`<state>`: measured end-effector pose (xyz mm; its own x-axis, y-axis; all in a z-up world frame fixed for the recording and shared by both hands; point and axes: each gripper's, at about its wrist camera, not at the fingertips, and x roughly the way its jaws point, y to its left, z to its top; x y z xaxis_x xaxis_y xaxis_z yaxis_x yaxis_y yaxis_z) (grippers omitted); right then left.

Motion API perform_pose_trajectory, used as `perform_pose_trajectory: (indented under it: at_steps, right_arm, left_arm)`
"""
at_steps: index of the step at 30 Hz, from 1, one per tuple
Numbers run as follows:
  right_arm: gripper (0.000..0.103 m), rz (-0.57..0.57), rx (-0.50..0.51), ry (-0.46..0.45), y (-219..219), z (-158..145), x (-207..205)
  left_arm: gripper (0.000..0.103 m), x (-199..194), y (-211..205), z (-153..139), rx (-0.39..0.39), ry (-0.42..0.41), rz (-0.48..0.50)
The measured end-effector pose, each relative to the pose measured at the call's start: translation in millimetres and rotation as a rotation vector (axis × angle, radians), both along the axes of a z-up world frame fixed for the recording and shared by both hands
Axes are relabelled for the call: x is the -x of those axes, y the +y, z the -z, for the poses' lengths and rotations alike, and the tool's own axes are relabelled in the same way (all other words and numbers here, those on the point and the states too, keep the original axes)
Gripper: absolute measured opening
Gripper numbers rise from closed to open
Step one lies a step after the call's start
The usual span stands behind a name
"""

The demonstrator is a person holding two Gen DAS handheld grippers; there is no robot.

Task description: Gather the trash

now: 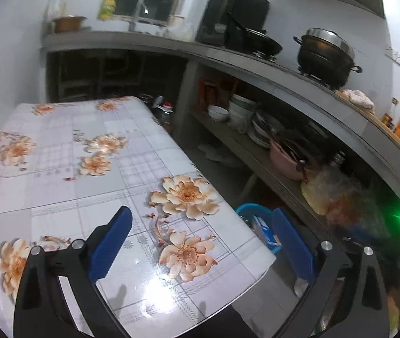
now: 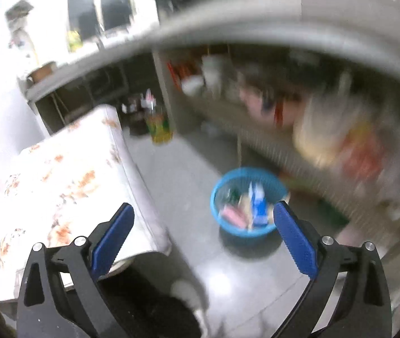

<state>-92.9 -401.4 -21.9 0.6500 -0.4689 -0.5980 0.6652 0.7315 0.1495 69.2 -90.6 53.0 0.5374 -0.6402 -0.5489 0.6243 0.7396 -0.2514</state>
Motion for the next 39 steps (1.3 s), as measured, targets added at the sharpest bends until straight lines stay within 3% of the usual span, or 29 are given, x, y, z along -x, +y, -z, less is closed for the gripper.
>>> perform_pose_trajectory:
  at_steps: [2, 4, 7, 12, 16, 19, 23, 39]
  right_arm:
    - [0.095, -0.009, 0.084, -0.045, 19.3, -21.3, 6.3]
    - [0.095, -0.023, 0.138, -0.074, 32.8, -34.9, 9.7]
    - [0.095, -0.055, 0.162, -0.067, 48.1, -39.4, 6.7]
    - [0.095, -0.035, 0.178, -0.071, 69.1, -31.2, 12.6]
    - [0.095, 0.029, 0.207, 0.057, 83.5, -29.9, 7.5]
    - [0.095, 0.055, 0.186, 0.133, 76.9, -19.7, 2.7]
    - [0.095, 0.082, 0.101, 0.132, 68.6, -12.3, 8.4]
    - [0.095, 0.112, 0.036, 0.123, 62.6, -8.2, 17.5]
  left_arm:
    - [0.097, 9.6, -0.1, -4.5, -0.003, -0.026, -0.036]
    - [0.097, 25.6, -4.5, -8.8, -0.065, -0.111, -0.106]
    - [0.097, 42.5, -5.3, -4.9, -0.105, -0.169, -0.139]
    - [0.097, 50.0, -6.8, 21.1, -0.253, -0.118, -0.228]
    - [0.097, 46.6, 1.2, 43.8, -0.341, -0.039, -0.267]
    - [0.097, 40.6, 11.6, 55.1, -0.352, 0.017, -0.317]
    - [0.097, 34.1, 22.3, 64.8, -0.352, 0.082, -0.367]
    - [0.097, 37.6, 15.6, 57.7, -0.354, 0.064, -0.382]
